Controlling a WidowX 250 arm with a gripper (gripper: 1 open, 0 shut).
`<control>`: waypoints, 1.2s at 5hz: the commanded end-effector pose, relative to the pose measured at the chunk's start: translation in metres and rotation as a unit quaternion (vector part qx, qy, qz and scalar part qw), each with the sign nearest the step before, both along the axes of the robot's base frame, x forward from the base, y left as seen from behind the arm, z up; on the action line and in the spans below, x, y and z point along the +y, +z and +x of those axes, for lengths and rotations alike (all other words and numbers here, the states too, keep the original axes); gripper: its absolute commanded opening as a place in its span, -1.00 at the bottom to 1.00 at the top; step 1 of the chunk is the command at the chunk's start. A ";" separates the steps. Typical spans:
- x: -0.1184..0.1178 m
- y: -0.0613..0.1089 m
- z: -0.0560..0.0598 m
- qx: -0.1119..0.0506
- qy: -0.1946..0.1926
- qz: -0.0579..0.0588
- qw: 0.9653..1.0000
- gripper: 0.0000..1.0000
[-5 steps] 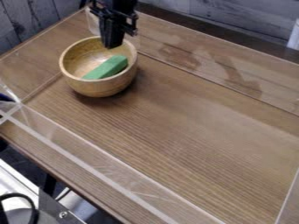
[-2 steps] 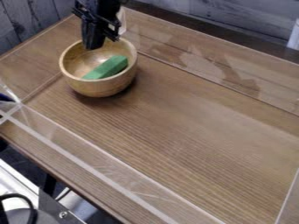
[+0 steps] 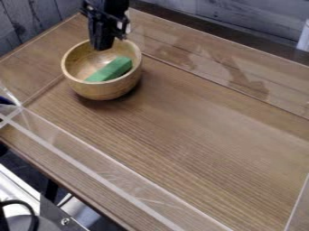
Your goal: Put the green block in the brown bowl
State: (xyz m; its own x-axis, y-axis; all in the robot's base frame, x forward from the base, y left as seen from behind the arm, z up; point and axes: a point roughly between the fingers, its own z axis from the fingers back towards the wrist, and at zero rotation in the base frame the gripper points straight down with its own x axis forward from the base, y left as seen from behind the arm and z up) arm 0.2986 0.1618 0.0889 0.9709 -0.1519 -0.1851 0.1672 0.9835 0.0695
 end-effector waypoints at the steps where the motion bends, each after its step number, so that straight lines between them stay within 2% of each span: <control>1: 0.008 0.018 0.008 -0.010 -0.001 0.005 1.000 -1.00; 2: 0.013 0.024 0.005 0.011 0.002 -0.003 1.000 1.00; 3: 0.017 0.017 0.001 -0.004 0.006 -0.013 1.000 -1.00; 4: 0.022 0.010 -0.002 -0.018 0.011 -0.022 1.000 -1.00; 5: 0.019 0.018 -0.007 -0.049 0.016 -0.021 0.998 1.00; 6: 0.016 0.021 -0.010 -0.071 0.021 -0.020 0.997 -1.00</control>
